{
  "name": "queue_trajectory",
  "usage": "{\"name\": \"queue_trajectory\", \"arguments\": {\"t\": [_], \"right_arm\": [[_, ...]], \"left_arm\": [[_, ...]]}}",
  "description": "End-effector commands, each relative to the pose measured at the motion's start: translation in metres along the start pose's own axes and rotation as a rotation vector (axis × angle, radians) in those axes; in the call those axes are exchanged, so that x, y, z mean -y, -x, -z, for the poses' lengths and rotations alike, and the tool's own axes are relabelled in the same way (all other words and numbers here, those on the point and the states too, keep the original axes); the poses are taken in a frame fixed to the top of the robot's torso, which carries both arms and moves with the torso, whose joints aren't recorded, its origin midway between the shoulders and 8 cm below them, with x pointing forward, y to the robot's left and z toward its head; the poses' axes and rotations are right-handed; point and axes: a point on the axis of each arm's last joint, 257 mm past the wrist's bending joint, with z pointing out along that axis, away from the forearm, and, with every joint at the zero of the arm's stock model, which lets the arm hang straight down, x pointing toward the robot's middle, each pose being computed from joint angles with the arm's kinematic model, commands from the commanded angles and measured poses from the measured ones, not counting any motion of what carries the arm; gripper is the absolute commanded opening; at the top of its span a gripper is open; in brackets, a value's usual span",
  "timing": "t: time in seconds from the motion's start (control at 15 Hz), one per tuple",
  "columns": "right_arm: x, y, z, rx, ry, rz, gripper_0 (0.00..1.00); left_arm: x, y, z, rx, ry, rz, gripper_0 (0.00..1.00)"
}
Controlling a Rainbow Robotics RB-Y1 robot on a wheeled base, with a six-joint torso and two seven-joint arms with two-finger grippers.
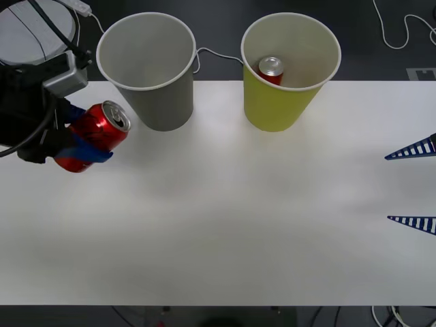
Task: Put the can into the green bin and the plastic bottle into the gray bin
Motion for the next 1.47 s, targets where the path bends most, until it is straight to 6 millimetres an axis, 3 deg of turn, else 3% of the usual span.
{"name": "queue_trajectory", "arguments": {"t": [0.07, 0.4, 0.67, 1.07, 1.47], "right_arm": [[0.000, 0.000, 0.000, 0.000, 0.000, 0.000, 1.00], [0.000, 0.000, 0.000, 0.000, 0.000, 0.000, 1.00], [0.000, 0.000, 0.000, 0.000, 0.000, 0.000, 1.00], [0.000, 0.000, 0.000, 0.000, 0.000, 0.000, 1.00], [0.000, 0.000, 0.000, 0.000, 0.000, 0.000, 1.00]], "left_arm": [[-0.004, 0.033, 0.006, -0.011, -0.007, 0.017, 0.00], [-0.022, 0.097, 0.001, -0.048, 0.008, 0.018, 0.00], [-0.039, 0.163, -0.014, -0.063, -0.024, 0.021, 0.00], [-0.064, 0.258, -0.061, -0.002, -0.008, 0.078, 0.00], [-0.082, 0.325, -0.104, 0.020, 0.070, 0.140, 0.00]]}}
